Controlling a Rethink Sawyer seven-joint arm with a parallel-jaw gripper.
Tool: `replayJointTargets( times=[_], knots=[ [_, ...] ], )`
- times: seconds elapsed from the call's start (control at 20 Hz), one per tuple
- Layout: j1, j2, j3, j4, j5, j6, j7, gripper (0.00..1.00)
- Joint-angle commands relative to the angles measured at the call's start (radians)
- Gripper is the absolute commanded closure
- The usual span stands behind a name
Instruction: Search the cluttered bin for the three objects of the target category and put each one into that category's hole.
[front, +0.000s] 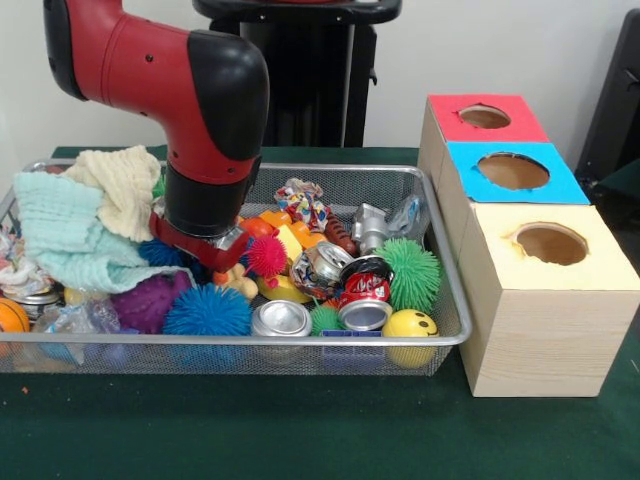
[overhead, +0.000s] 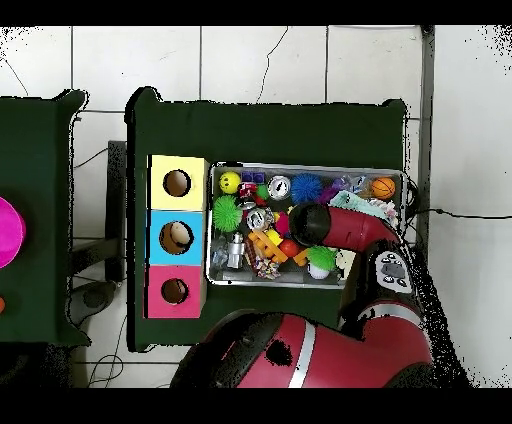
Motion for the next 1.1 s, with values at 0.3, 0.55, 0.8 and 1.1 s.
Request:
replayJointTargets(
  times=[0.3, 0.55, 0.8, 1.1],
  knots=[
    [-0.050, 0.036, 0.118, 0.079, -0.057, -0.111, 0.005, 0.00],
    [-0.050, -0.077, 0.119, 0.130, -0.035, -0.002, -0.021, 0.00],
    [-0.052, -0.173, 0.130, 0.128, 0.009, 0.175, -0.049, 0.00],
    [-0.049, -0.222, 0.136, 0.136, 0.020, 0.238, -0.041, 0.00]
  ],
)
